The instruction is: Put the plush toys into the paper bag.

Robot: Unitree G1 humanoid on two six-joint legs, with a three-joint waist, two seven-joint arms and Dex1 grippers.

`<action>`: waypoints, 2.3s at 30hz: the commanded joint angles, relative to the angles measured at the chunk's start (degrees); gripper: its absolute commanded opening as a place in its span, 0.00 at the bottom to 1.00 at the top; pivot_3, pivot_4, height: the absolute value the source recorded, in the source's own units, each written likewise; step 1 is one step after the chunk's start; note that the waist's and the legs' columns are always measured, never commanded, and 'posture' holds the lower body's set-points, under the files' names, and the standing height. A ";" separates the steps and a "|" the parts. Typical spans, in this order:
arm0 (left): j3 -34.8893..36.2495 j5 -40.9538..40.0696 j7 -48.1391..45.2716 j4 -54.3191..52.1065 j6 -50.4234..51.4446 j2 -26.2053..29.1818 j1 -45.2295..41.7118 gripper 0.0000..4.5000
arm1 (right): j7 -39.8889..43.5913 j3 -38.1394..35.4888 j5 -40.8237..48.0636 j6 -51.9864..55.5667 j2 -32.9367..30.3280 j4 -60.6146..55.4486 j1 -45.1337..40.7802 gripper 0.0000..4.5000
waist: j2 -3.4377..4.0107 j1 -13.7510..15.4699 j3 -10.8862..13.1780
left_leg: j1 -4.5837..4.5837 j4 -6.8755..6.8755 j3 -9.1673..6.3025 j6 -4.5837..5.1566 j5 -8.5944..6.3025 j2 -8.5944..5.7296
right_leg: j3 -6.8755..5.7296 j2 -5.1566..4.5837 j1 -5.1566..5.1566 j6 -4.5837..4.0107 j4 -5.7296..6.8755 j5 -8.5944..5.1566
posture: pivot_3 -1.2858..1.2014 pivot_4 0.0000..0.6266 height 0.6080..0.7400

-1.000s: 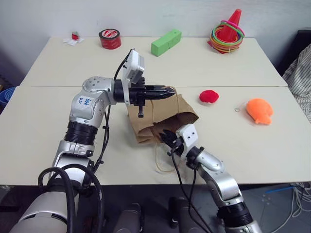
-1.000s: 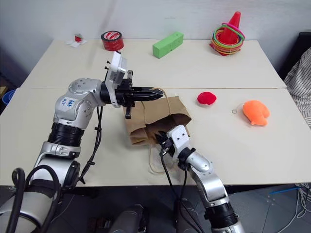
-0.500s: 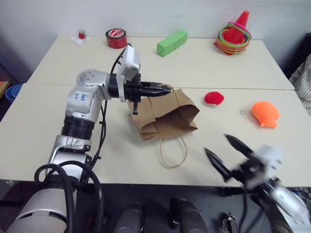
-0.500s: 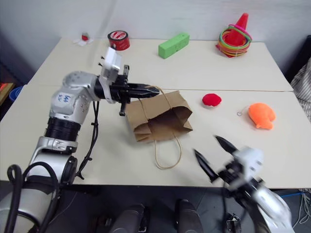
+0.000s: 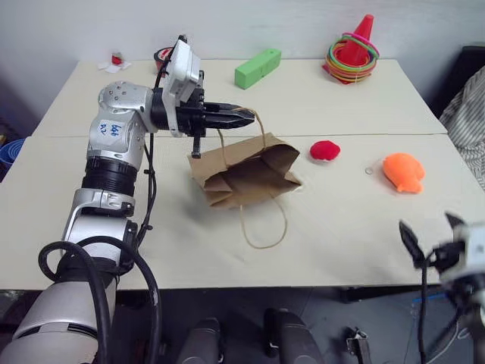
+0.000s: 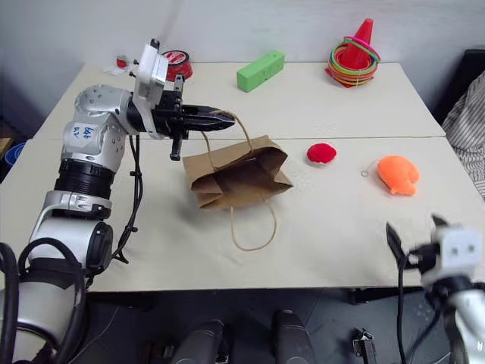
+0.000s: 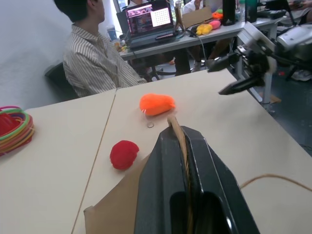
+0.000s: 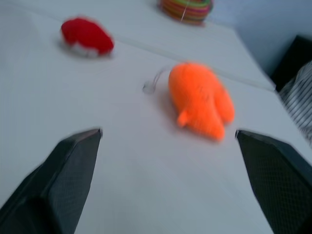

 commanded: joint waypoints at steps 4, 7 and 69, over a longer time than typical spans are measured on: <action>0.92 1.24 -0.37 1.30 -2.73 -0.01 -1.10 0.00 | 2.31 12.93 -9.72 0.88 -9.06 25.34 -21.75 0.99 | 0.00 0.29 0.01 | -0.13 0.09 -0.02 0.10 -0.01 -0.03 | -0.08 0.02 0.02 0.06 0.03 0.03 | 0.52 0.24 1.00; 1.03 1.73 -0.32 1.24 -2.94 0.50 -0.37 0.00 | 1.90 18.22 -14.84 -3.28 -9.93 41.37 -32.08 0.96 | 0.02 0.21 0.02 | -0.22 0.07 0.00 0.22 0.02 -0.12 | -0.09 -0.07 -0.01 0.14 -0.02 0.08 | 0.52 0.24 1.00; 7.60 -4.48 -0.45 -0.94 9.28 -0.15 -4.95 0.00 | 9.87 54.65 -23.40 6.71 25.22 22.85 -46.75 0.00 | -0.02 -1.96 0.00 | -0.22 0.20 -0.10 0.02 0.04 -0.07 | -0.70 -0.04 -0.05 0.22 0.09 0.13 | 0.52 0.24 1.00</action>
